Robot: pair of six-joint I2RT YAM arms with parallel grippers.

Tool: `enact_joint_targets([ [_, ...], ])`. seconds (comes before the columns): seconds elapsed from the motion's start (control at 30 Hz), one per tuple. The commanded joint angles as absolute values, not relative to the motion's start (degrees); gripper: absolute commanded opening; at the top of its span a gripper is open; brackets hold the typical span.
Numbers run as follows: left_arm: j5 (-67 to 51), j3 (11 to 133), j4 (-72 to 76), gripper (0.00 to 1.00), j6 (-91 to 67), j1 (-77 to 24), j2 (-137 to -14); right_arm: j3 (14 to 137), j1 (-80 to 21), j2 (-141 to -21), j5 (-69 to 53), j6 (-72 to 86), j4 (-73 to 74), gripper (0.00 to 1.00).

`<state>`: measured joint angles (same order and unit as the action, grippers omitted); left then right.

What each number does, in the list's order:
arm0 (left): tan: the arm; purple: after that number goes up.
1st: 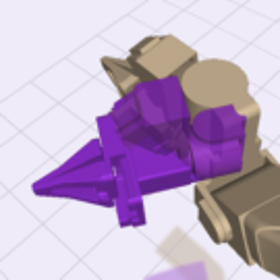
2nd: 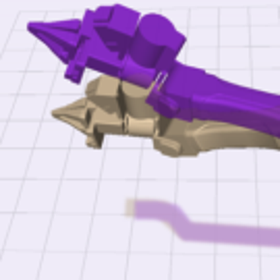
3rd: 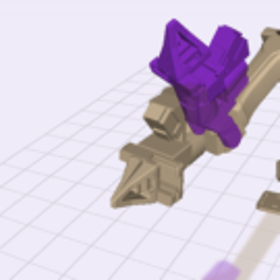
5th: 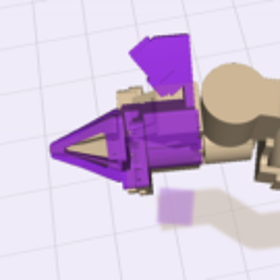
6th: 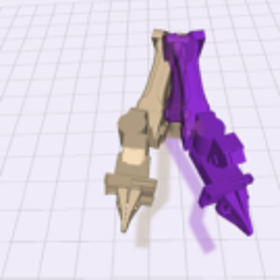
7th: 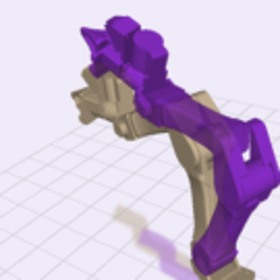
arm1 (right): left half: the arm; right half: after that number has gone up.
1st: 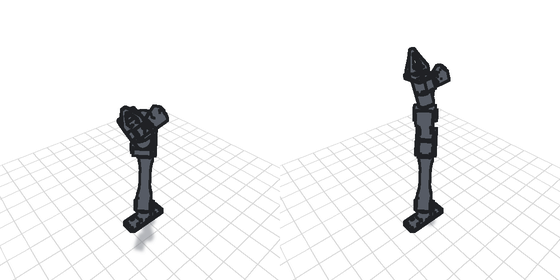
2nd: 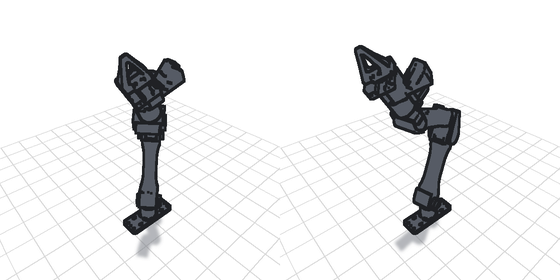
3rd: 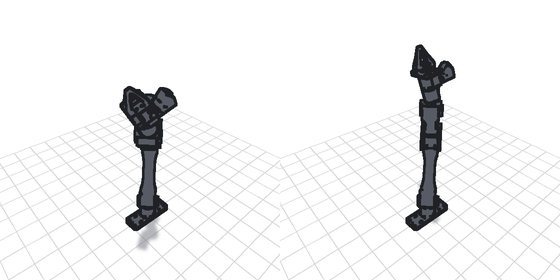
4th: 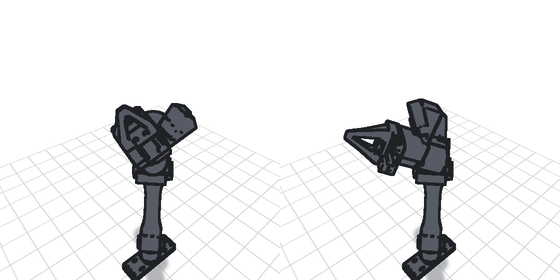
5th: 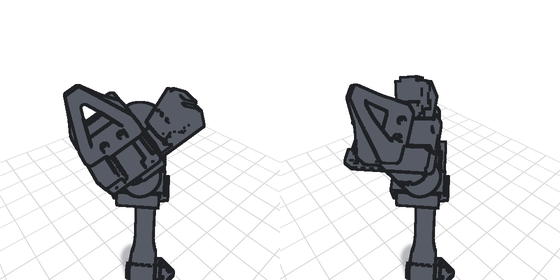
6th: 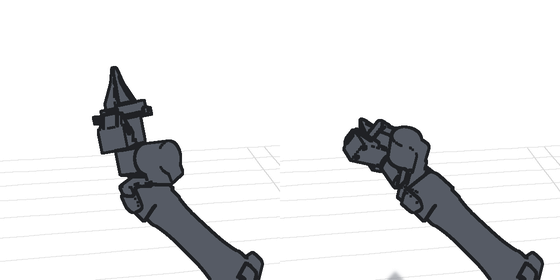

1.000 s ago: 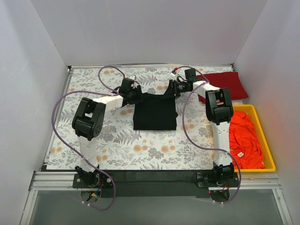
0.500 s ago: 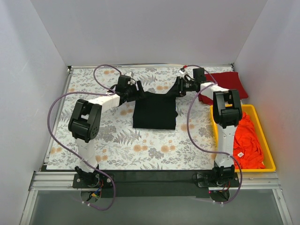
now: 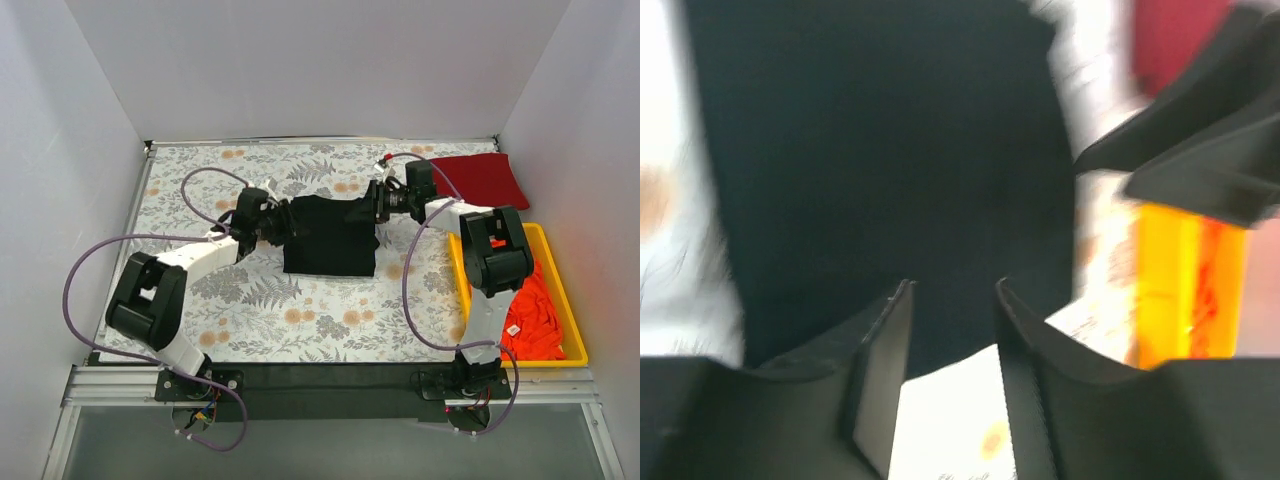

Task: Fold and stack the t-shirts
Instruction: Fold the tshirt

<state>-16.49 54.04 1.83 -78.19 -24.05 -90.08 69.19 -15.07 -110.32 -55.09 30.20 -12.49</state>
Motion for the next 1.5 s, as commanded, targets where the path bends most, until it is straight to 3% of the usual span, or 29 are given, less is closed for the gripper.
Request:
enact_joint_targets([
  [0.0,-15.74,48.52,2.81,0.34,-82.26,-23.82,-92.81,66.98,-13.89,-115.03,-54.49,29.8,-14.85,0.37],
  [0.17,-16.08,42.91,3.86,0.25,-87.0,-22.68,-94.48,64.16,-11.17,-118.65,-53.7,26.64,-15.12,0.36],
  [0.3,-17.23,41.31,3.17,0.25,-86.58,-21.97,-93.08,63.55,-10.02,-118.4,-54.22,26.37,-15.03,0.35],
  [0.4,-17.05,42.01,1.85,0.29,-85.26,-21.97,-90.19,63.46,-10.37,-113.74,-54.84,27.41,-14.94,0.35],
  [0.57,-17.76,44.56,-1.82,0.47,-84.02,-22.59,-84.12,60.31,-13.17,-103.83,-55.28,30.41,-15.03,0.35],
  [0.73,-16.97,45.35,-2.28,0.5,-83.24,-23.2,-81.91,56.96,-19.76,-98.79,-54.67,31.55,-15.2,0.35],
  [0.97,-15.56,46.05,-2.02,0.44,-82.35,-23.2,-90.08,54.76,-26.27,-105.1,-53.7,30.41,-17.75,0.34],
  [1.27,-12.83,44.39,-3.25,0.37,-85.25,-22.94,-97.99,49.05,-23.47,-117.32,-53.87,27.16,-22.32,0.31],
  [1.47,-12.13,43.24,-4.66,0.34,-85.78,-22.5,-96.86,44.56,-19.17,-110.94,-57.13,26.02,-22.32,0.3],
])
